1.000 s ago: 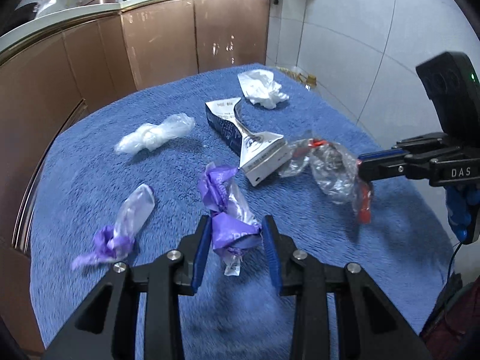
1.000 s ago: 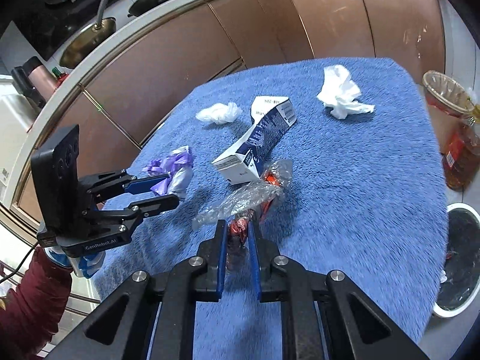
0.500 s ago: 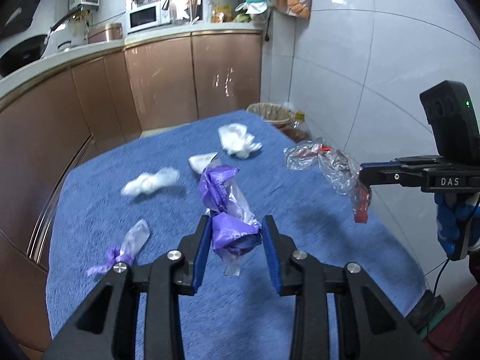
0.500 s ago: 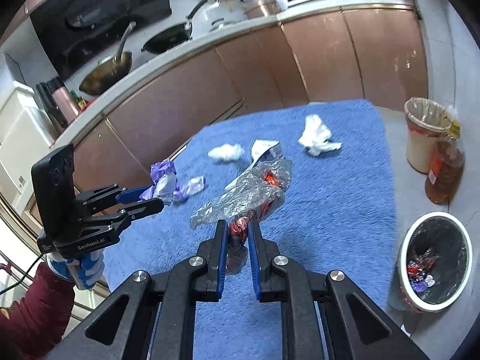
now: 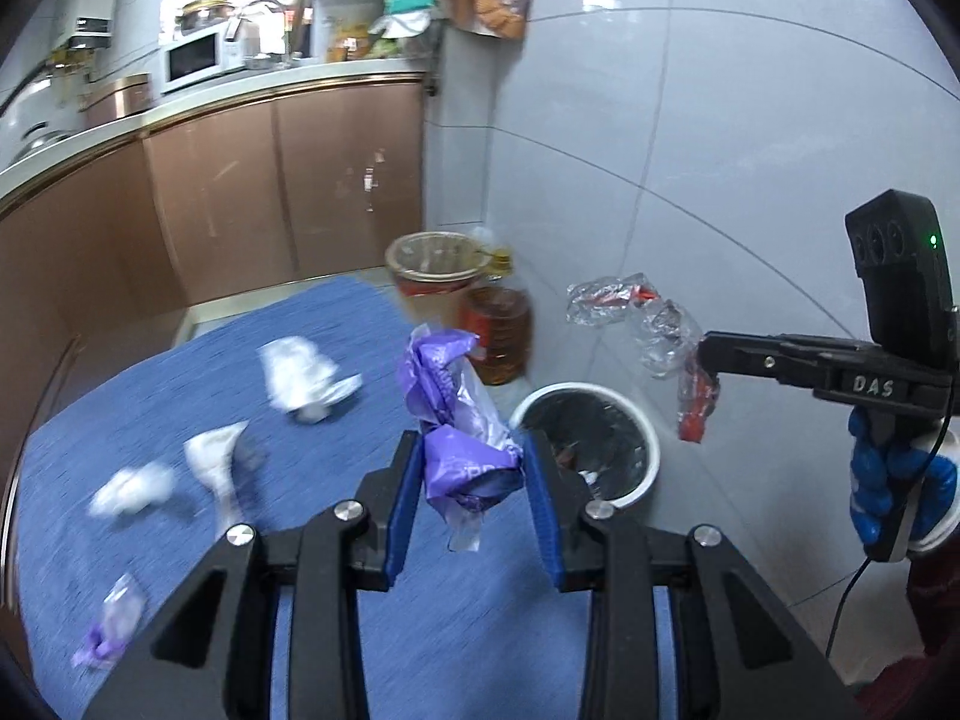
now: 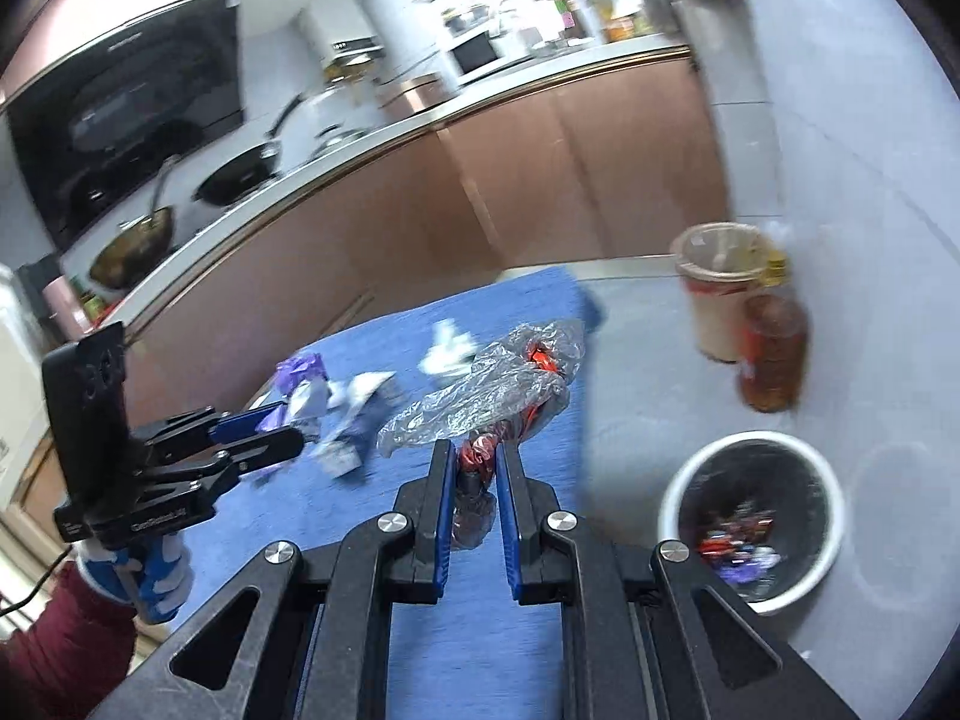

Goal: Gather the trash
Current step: 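Carry both wrappers over the bin and open both grippers to drop them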

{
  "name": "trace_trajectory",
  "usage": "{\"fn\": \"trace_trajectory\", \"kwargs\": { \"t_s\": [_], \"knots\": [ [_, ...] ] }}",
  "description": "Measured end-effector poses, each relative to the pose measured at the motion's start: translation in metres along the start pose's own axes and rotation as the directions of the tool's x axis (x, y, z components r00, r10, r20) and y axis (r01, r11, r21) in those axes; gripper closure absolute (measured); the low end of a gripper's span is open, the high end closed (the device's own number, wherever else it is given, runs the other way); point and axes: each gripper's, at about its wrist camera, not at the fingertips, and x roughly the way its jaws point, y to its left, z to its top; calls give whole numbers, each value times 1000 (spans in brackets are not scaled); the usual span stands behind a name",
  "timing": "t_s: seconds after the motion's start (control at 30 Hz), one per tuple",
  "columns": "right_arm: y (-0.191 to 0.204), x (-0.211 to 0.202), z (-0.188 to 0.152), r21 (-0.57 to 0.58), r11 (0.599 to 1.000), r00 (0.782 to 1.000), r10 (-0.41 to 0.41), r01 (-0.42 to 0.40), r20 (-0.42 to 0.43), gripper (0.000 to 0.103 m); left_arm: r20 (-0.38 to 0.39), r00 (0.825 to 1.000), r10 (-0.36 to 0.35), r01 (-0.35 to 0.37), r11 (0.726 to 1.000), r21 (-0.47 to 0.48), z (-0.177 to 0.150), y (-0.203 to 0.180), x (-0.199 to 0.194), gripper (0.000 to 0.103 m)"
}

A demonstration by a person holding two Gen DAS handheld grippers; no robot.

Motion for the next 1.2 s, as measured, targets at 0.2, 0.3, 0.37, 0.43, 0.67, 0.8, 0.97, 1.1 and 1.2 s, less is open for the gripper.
{"fn": "trace_trajectory", "kwargs": {
  "t_s": [0.2, 0.3, 0.37, 0.43, 0.67, 0.8, 0.97, 1.1, 1.2],
  "knots": [
    [-51, 0, 9, 28, 988, 989, -149, 149, -2, 90, -44, 996, -75, 76, 997, 27, 33, -39, 63, 71],
    [-81, 12, 9, 63, 978, 980, -197, 199, -30, 90, -88, 990, -106, 110, 993, 32, 45, -56, 102, 71],
    [-96, 21, 6, 76, 971, 973, -225, 229, -53, 90, -117, 986, -121, 125, 992, 26, 49, -63, 127, 71],
    [-113, 33, 1, 101, 962, 966, -245, 253, -85, 90, -143, 980, -140, 142, 990, 4, 53, -66, 148, 71],
    [-162, 75, -19, 168, 938, 945, -273, 303, -181, 90, -216, 958, -189, 179, 982, -66, 62, -76, 221, 71],
    [-182, 89, -25, 209, 923, 937, -278, 322, -212, 90, -244, 947, -209, 194, 977, -87, 66, -84, 254, 69],
    [-195, 97, -36, 254, 900, 925, -298, 354, -236, 86, -266, 938, -222, 196, 973, -119, 65, -91, 279, 68],
    [-199, 101, -41, 250, 880, 905, -342, 403, -253, 70, -272, 936, -223, 189, 971, -147, 63, -92, 294, 57],
    [-203, 103, -43, 240, 871, 893, -367, 429, -262, 67, -270, 935, -229, 191, 969, -159, 63, -91, 297, 56]
  ]
}}
